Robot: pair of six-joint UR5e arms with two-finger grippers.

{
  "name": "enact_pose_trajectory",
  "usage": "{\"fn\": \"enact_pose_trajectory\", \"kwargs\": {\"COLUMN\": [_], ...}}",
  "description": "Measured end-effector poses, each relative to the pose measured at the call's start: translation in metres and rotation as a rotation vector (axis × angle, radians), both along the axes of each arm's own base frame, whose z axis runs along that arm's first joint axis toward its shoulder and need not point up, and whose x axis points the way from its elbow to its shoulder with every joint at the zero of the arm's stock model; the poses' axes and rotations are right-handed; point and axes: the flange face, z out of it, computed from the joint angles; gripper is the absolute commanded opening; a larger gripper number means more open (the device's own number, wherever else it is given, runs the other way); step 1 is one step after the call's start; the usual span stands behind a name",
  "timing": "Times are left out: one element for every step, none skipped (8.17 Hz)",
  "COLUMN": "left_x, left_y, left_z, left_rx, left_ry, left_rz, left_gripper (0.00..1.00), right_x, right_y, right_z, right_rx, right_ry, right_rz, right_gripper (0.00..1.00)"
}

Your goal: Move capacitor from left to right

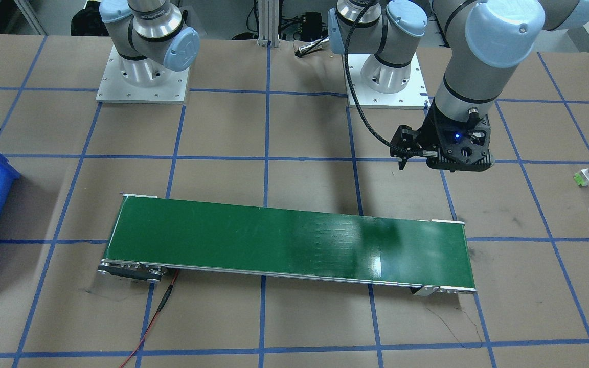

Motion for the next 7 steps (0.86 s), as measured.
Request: {"fn": "enact_pose_trajectory", "kwargs": {"left_x": [0.000, 0.000, 0.000, 0.000, 0.000, 0.000, 0.000], "left_y": [0.000, 0.000, 0.000, 0.000, -0.001, -0.001, -0.002], "left_z": [0.000, 0.000, 0.000, 0.001, 0.001, 0.001, 0.000], "left_rx": [0.000, 0.000, -0.001, -0.003, -0.005, -0.005, -0.004], "left_ry": [0.000, 0.001, 0.001, 0.001, 0.001, 0.001, 0.001], "left_rz": [0.000, 0.000, 0.000, 0.000, 0.000, 0.000, -0.001], "left_gripper": [1.00, 1.00, 1.00, 1.00, 1.00, 1.00, 1.00], "right_x": [0.057, 0.113, 0.163, 0.208, 0.248, 0.280, 0.303], "right_y": [0.003, 0.007, 0.010, 0.014, 0.019, 0.023, 0.027], "right_z": [0.020, 0.034, 0.042, 0.047, 0.051, 0.054, 0.055], "right_rx": [0.017, 0.020, 0.015, 0.007, -0.011, -0.042, -0.064], "right_ry": [0.011, 0.028, 0.043, 0.056, 0.064, 0.068, 0.069], "right_rz": [-0.010, -0.017, -0.024, -0.032, -0.040, -0.046, -0.044], "right_gripper": [1.00, 1.00, 1.00, 1.00, 1.00, 1.00, 1.00]}}
